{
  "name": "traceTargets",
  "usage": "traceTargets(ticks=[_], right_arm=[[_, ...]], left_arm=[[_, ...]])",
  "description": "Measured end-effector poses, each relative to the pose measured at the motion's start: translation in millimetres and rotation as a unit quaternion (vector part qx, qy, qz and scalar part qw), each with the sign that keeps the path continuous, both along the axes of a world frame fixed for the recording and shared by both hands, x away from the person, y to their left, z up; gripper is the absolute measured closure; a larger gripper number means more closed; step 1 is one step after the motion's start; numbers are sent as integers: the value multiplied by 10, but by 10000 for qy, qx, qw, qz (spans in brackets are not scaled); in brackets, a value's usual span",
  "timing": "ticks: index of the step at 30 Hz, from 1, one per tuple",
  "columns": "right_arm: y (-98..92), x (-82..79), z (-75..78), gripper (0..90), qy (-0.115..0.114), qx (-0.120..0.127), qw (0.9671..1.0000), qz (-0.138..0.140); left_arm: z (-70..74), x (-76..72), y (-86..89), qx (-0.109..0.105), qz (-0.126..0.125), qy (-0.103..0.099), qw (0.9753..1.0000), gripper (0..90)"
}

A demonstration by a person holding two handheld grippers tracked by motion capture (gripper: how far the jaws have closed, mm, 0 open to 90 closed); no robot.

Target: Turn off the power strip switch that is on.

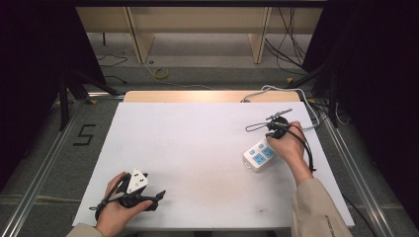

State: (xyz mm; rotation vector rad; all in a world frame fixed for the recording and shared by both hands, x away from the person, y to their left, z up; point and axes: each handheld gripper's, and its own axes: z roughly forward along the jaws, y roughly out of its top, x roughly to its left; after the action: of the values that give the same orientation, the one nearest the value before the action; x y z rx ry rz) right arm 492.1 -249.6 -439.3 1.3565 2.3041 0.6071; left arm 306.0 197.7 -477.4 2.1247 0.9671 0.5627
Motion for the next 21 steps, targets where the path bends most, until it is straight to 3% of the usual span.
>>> traceTargets(ticks=[21], right_arm=[[-54,-177,31,900,-195,255,9995,53]], left_arm=[[-1,0,-2,8,16,0,10000,164]])
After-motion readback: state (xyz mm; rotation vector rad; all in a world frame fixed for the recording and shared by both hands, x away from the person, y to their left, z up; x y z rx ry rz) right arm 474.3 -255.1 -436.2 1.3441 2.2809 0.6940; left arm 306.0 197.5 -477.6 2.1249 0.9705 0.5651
